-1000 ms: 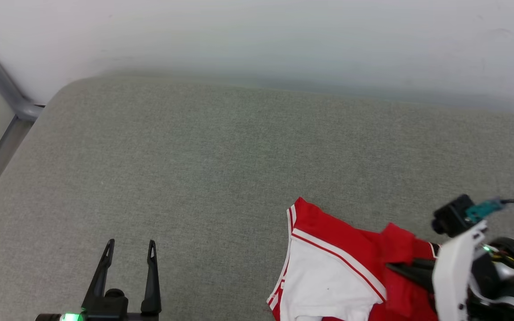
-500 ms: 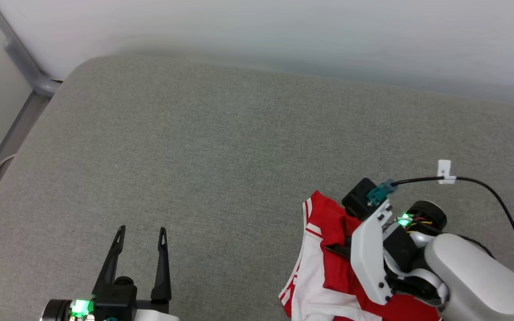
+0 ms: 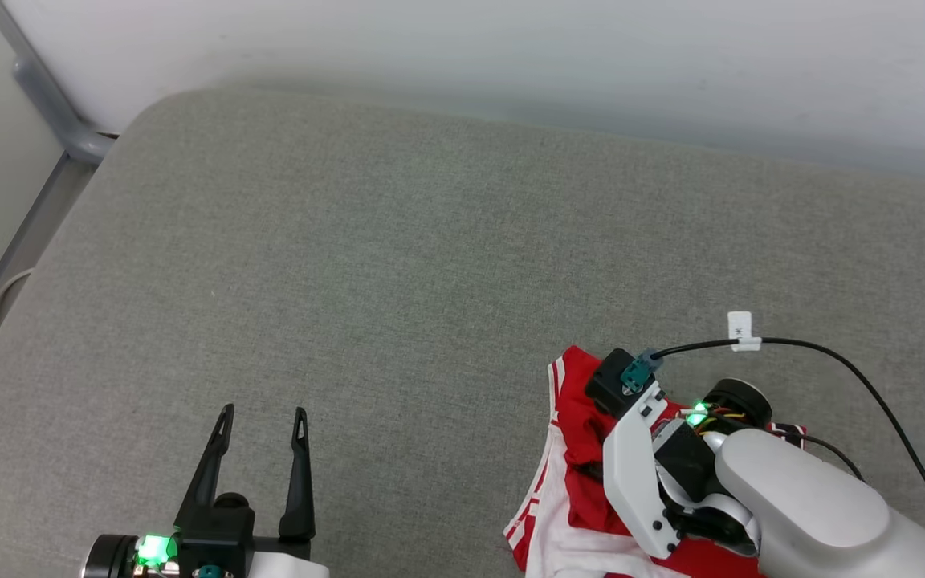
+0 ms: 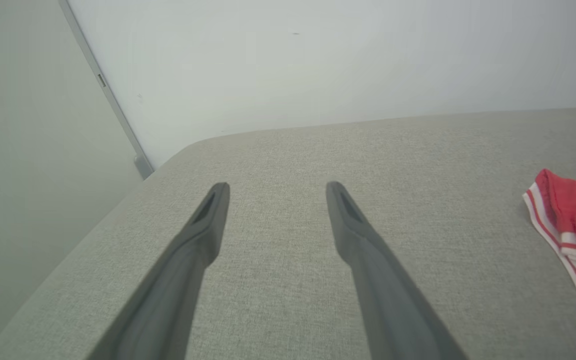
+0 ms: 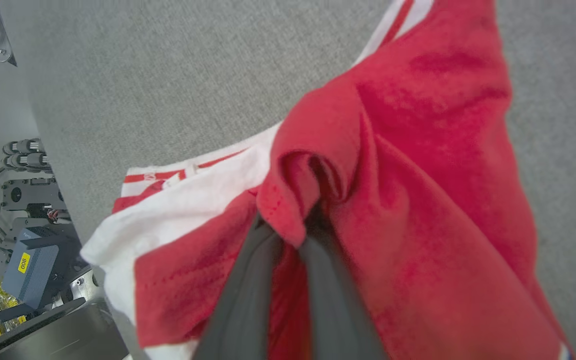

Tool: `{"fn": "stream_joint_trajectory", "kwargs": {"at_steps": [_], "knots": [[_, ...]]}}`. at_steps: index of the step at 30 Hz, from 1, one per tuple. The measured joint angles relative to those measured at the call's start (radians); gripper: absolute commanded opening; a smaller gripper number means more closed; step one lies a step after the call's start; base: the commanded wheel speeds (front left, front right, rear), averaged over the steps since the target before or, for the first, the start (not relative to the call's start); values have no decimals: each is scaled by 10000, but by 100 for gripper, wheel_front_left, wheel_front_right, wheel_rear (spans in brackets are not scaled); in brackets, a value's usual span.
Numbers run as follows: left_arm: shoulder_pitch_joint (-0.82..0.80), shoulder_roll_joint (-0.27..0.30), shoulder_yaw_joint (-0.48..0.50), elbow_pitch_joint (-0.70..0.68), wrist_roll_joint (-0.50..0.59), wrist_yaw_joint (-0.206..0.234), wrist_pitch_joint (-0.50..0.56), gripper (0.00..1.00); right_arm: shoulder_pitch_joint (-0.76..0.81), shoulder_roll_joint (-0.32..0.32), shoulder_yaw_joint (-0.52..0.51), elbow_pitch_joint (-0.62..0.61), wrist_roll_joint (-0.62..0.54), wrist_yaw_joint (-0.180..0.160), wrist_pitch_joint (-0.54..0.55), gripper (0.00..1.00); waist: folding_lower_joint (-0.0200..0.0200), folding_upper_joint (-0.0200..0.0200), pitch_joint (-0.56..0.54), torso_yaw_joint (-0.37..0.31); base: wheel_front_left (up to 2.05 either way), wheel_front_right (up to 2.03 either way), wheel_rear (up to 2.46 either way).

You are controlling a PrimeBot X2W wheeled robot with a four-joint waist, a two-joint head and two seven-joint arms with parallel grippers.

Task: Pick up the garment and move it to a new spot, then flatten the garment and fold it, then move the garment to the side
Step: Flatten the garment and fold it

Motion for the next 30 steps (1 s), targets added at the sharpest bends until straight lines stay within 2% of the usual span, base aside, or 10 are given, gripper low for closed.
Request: {"fn": "stream_joint_trajectory", "kwargs": {"at_steps": [1,2,10,15,18,19,20,21,26,30], "knots": [[22,4,4,23,0,-2,0,100,0,-88,44,-127,117,0,-201,84,0,0,-62,-29,0,0,0],[45,10,13,44,-2,-2,0,100,2,-199,44,-305,234,0,-414,100,0,0,-125,-61,0,0,0],[273,94,182,144,-50,2,0,100,444,-1530,-961,-1515,332,0,-2324,100,0,0,-595,-598,0,0,0],[476,130,288,148,-58,23,0,100,1135,-1873,-2554,-1651,-500,-2,-3664,100,-1,0,-842,-1019,0,0,0],[547,148,343,130,-56,38,-2,100,1708,-1714,-3804,-1632,-1271,0,-4577,100,-1,0,-979,-1262,0,0,0],[547,148,343,130,-56,38,-2,100,1708,-1714,-3804,-1632,-1271,0,-4577,100,-1,0,-979,-1262,0,0,0],[647,159,355,125,-52,77,0,100,2137,-1488,-4742,-1613,-1885,0,-5173,100,-1,0,-1069,-1419,0,0,0],[659,163,364,125,-40,79,0,100,2366,-1337,-5214,-1609,-2174,-2,-5440,100,-1,0,-1113,-1487,0,0,0],[743,194,366,88,-10,92,-2,100,3628,-405,-7434,-1877,-4036,0,-6648,100,-1,0,-1317,-1779,0,0,0],[790,224,370,77,-2,111,-2,100,4701,514,-8822,-2474,-5166,-2,-7120,100,-1,0,-1415,-1925,0,0,0]]}}
